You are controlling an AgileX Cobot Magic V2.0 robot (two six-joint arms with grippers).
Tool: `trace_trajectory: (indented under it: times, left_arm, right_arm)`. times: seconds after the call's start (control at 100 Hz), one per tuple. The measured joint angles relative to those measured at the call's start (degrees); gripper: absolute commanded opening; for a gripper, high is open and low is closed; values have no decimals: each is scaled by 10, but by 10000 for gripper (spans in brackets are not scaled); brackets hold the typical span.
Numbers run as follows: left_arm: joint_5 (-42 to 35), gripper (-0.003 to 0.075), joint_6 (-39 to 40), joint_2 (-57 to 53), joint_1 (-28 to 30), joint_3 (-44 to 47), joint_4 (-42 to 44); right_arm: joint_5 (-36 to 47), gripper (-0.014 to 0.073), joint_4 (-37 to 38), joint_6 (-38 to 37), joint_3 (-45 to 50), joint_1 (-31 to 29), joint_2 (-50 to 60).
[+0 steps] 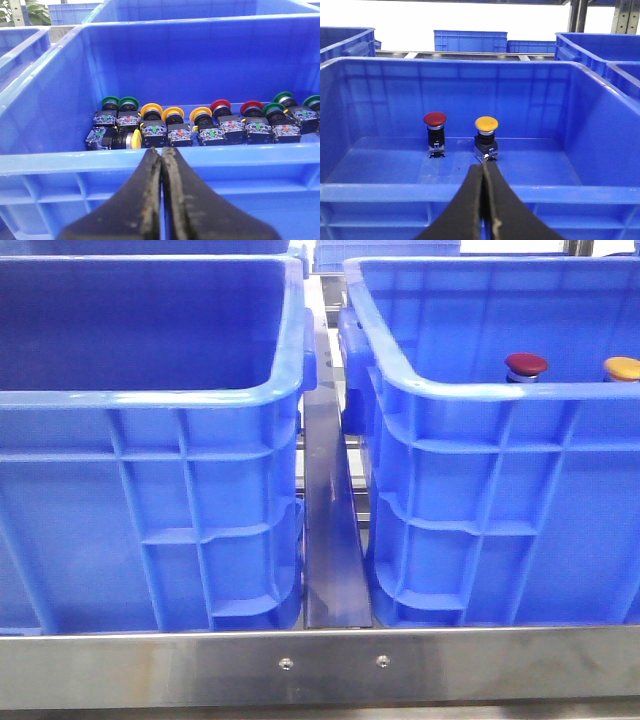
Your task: Pick red and yellow buttons and place in box
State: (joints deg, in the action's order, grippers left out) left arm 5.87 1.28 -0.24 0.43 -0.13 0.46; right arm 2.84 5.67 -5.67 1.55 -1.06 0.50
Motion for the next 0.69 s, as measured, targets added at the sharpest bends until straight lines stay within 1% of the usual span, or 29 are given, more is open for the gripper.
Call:
trace_trajectory:
  times: [0.69]
  left_arm:
    - [0, -19, 0, 0, 0, 0, 0]
  right_arm:
    - [-4, -67, -6, 6, 0, 0, 0]
